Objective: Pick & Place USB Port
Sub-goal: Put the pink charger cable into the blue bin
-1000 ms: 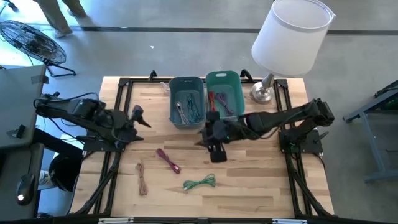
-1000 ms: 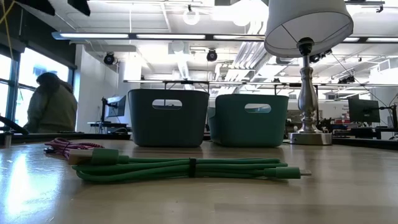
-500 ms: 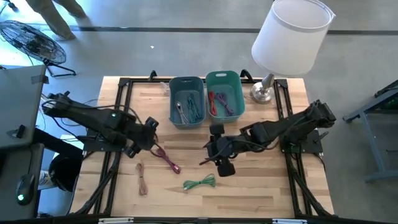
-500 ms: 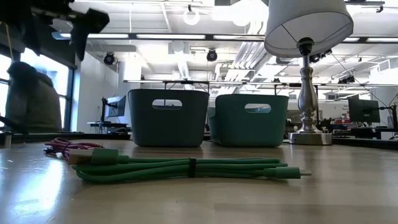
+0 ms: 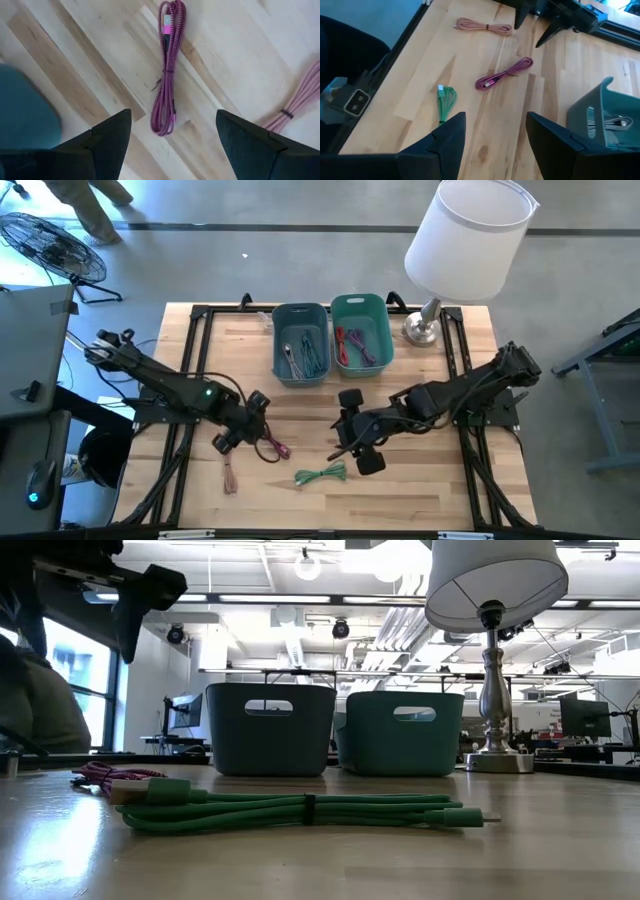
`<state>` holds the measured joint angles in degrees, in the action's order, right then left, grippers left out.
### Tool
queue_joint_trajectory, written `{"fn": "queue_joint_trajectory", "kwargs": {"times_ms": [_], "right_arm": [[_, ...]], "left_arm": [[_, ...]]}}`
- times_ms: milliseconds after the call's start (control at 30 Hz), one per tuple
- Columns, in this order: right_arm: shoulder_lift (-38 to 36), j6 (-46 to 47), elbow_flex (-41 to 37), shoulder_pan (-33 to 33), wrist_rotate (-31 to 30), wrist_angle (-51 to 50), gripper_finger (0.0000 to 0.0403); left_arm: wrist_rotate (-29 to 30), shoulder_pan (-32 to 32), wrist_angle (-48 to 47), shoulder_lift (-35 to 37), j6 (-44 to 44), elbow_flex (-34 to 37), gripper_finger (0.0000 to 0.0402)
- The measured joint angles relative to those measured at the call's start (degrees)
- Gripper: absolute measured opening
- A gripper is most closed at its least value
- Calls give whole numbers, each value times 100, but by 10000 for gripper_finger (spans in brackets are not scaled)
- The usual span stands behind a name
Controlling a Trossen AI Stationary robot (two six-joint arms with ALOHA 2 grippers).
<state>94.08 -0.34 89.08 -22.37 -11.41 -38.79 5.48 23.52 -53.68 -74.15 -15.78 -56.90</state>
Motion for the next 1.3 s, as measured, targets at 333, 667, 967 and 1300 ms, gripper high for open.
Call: {"fn": "queue_joint_trajectory", "kwargs": {"times_ms": [333, 667, 967, 1300], "right_arm": [[0, 31, -2, -4, 361, -84, 200], [0, 52, -2, -388, 302, -258, 200], [0, 55, -4, -637, 190, -256, 200], [0, 356, -4, -669, 43, -258, 200]], "left_arm": [[172, 86, 411, -678, 412, 0, 284], [392, 90, 723, -1120, 285, 0, 284], [580, 88, 664, -1620, 209, 0, 284], [562, 88, 834, -2038, 213, 0, 284]]}}
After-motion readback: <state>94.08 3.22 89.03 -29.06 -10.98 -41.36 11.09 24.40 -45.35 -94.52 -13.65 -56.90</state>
